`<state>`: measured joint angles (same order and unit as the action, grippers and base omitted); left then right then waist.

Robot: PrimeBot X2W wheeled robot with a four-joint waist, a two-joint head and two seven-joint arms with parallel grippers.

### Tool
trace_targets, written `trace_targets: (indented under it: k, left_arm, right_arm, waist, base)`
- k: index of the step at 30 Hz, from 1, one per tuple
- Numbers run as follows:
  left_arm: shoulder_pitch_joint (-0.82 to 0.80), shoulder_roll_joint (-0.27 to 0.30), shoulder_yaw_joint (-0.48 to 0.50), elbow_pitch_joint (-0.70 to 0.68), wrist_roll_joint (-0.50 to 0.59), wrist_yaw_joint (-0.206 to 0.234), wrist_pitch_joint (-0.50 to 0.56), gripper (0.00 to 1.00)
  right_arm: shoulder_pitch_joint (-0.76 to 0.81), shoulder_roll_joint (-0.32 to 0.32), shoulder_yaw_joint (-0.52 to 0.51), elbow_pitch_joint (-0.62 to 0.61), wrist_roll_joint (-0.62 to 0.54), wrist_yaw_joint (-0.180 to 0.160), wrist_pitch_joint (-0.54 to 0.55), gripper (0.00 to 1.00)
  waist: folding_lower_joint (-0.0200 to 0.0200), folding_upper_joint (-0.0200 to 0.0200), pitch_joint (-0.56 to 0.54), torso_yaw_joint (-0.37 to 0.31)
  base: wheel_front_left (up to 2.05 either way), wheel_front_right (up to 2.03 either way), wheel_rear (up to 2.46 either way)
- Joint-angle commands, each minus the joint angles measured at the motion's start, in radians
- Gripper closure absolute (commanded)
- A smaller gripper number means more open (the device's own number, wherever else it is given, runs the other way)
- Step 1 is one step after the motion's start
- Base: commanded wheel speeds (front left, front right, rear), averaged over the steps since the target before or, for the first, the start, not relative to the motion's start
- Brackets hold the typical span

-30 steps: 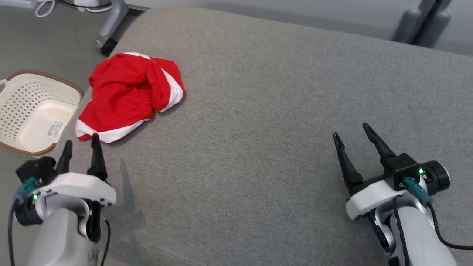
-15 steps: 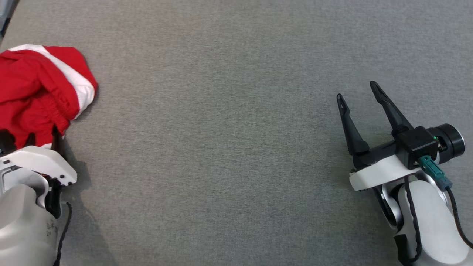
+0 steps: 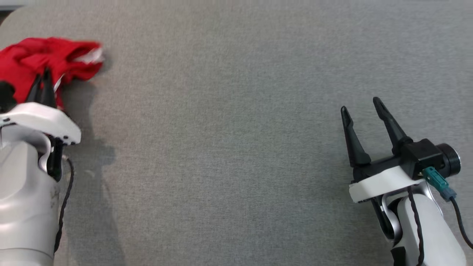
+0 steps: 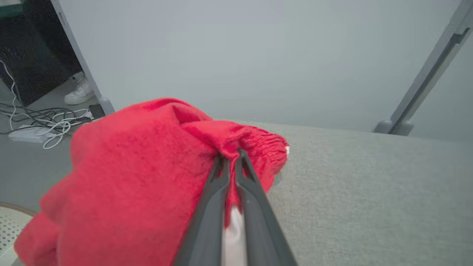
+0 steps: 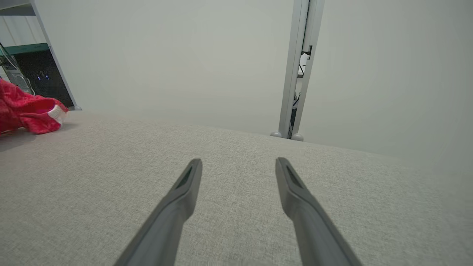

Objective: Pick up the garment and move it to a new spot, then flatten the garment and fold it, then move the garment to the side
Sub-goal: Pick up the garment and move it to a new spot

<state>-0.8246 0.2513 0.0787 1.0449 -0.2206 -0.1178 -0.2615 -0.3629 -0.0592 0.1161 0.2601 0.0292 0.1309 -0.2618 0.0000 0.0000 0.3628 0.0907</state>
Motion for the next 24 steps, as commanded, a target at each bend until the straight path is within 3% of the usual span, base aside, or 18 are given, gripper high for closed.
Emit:
trace_targets:
  k: [1, 8, 16, 23, 24]
  left_arm:
    - [-0.013, -0.002, -0.004, -0.033, -0.006, -0.006, -0.004, 1.00]
    - [0.000, -0.087, -0.096, -0.159, -0.007, -0.013, -0.004, 1.00]
    - [0.067, -0.174, -0.304, -0.248, -0.086, -0.012, -0.004, 1.00]
    - [0.174, -0.195, -0.484, -0.309, -0.214, -0.012, -0.005, 1.00]
    - [0.210, -0.200, -0.552, -0.342, -0.266, -0.012, -0.004, 1.00]
  right_arm:
    - [0.013, 0.001, -0.003, 0.004, 0.009, 0.000, -0.004, 0.00]
    - [0.038, 0.006, -0.007, 0.020, 0.058, 0.000, -0.005, 0.00]
    - [0.069, 0.006, -0.022, 0.029, 0.094, 0.000, -0.005, 0.00]
    - [0.082, 0.006, -0.003, 0.036, 0.116, 0.000, -0.005, 0.00]
    - [0.083, 0.006, 0.005, 0.041, 0.122, 0.000, -0.005, 0.00]
  waist:
    - [0.0000, 0.0000, -0.032, -0.024]
    - [0.0000, 0.0000, -0.094, -0.098]
    - [0.0000, 0.0000, -0.141, -0.173]
    - [0.0000, 0.0000, -0.168, -0.219]
    - [0.0000, 0.0000, -0.172, -0.225]
  base:
    - [0.00, 0.00, 0.00]
    - [0.00, 0.00, 0.00]
    - [0.00, 0.00, 0.00]
    - [0.00, 0.00, 0.00]
    - [0.00, 0.00, 0.00]
